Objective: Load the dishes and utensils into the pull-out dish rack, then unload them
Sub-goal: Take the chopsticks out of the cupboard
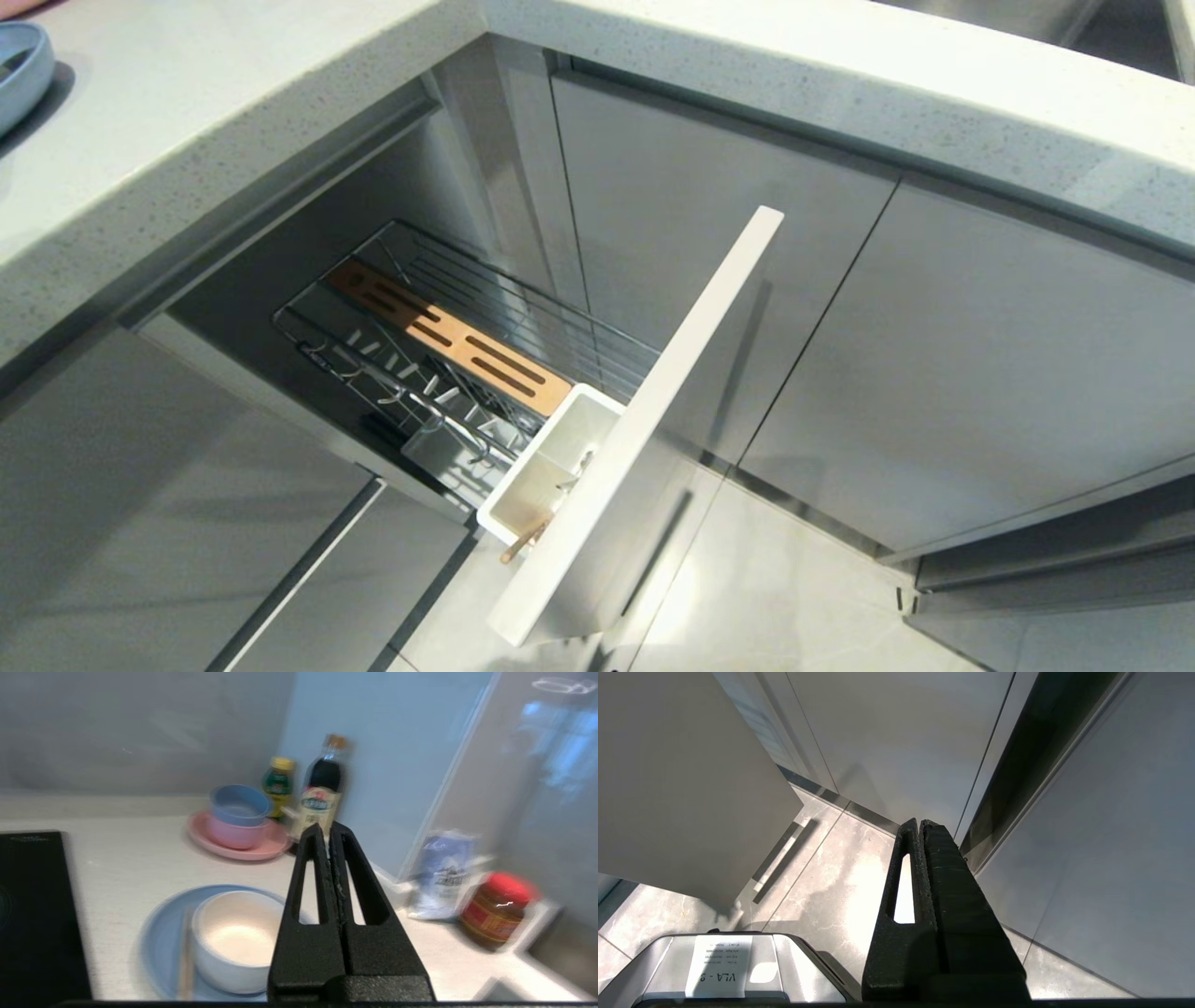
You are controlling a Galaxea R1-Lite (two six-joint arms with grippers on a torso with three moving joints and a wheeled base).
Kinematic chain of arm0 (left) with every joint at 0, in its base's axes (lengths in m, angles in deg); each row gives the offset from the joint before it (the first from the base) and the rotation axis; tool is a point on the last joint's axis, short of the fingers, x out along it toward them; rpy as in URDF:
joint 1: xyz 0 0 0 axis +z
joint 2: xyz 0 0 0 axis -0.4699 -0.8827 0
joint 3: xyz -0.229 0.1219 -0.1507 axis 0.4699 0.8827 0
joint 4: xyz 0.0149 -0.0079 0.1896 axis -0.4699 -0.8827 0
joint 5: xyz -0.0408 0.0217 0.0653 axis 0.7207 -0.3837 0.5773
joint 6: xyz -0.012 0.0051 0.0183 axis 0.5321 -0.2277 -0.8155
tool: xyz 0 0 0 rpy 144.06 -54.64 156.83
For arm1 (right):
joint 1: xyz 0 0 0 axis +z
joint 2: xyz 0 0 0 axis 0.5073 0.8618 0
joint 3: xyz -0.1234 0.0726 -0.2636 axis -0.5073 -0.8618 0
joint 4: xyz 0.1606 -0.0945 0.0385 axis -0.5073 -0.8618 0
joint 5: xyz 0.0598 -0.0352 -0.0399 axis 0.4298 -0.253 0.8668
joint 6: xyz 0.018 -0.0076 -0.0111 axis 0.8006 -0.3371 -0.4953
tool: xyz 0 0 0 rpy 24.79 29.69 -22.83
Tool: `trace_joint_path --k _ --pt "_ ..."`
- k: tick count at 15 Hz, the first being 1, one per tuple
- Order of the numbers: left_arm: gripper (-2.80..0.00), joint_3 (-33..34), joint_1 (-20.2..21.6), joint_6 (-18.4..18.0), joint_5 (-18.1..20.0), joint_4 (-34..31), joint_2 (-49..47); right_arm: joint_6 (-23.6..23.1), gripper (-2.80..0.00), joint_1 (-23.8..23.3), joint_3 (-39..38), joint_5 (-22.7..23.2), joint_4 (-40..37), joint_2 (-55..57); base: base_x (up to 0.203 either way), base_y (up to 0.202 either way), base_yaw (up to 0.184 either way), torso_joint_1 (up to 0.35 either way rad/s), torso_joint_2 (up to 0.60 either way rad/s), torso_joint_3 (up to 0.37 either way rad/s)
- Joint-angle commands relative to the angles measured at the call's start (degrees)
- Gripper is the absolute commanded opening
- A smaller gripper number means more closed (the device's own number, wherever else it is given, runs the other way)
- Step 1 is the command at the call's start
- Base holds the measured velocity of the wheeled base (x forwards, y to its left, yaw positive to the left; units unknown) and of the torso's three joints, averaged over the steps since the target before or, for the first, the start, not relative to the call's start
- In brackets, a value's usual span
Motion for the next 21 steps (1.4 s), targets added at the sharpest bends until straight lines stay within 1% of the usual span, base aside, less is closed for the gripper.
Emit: trace_joint_path --k 1,3,4,7,10,11,12,14,16,18,19,21 --pt "-2.80 -10.15 -2.91 3.76 0.00 -9.28 -3.13 -0.03 -2.80 0.08 -0.09 -0.03 0.02 -0.24 0.000 0.000 0.000 0.000 0.00 0.000" --pt "-2.80 -16.31 -5.83 9.77 0.10 -18.20 -7.17 0.03 -2.80 0.08 -0.09 0.00 0.02 -0.16 0.000 0.000 0.000 0.000 0.00 0.000" --pt "-2.80 -16.76 -8.08 11.08 0.53 -20.27 -8.05 0.05 -2.80 0.07 -0.09 0.00 0.02 -0.24 0.000 0.000 0.000 0.000 0.00 0.000" --pt "-2.80 -16.34 -17.64 11.87 1.21 -23.98 -10.48 0.02 -2.80 -0.01 -0.09 -0.01 0.02 -0.17 0.000 0.000 0.000 0.000 0.00 0.000" --pt "-2.80 -15.77 -27.59 11.95 0.61 -26.32 -13.78 -0.04 -2.80 0.07 -0.09 0.00 0.02 -0.24 0.000 0.000 0.000 0.000 0.00 0.000" --pt "-2.80 -15.36 -30.58 11.91 -0.24 -26.85 -14.38 0.04 -2.80 0.08 -0.09 0.00 0.02 -0.24 0.000 0.000 0.000 0.000 0.00 0.000" --pt "-2.80 -14.69 -35.36 11.74 -1.99 -27.33 -14.91 0.01 -2.80 0.04 -0.09 0.00 0.02 -0.21 0.000 0.000 0.000 0.000 0.00 0.000" --pt "-2.80 -12.26 -46.23 10.62 -7.87 -27.64 -16.43 -0.04 -2.80 -0.01 -0.09 0.00 0.02 -0.24 0.000 0.000 0.000 0.000 0.00 0.000" --pt "-2.80 -9.43 -54.78 9.44 -13.74 -27.94 -19.34 0.03 -2.80 0.05 -0.09 -0.02 0.02 -0.22 0.000 0.000 0.000 0.000 0.00 0.000" --pt "-2.80 -6.92 -59.91 8.99 -15.77 -28.15 -20.87 -0.04 -2.80 -0.01 -0.09 0.00 0.02 -0.24 0.000 0.000 0.000 0.000 0.00 0.000" --pt "-2.80 -5.71 -61.56 8.85 -16.10 -28.19 -21.48 -0.04 -2.80 0.08 -0.09 0.00 0.02 -0.23 0.000 0.000 0.000 0.000 0.00 0.000" --pt "-2.80 -4.36 -63.08 8.10 -16.62 -28.90 -23.54 -0.02 -2.80 0.06 -0.09 0.00 0.02 -0.21 0.000 0.000 0.000 0.000 0.00 0.000"
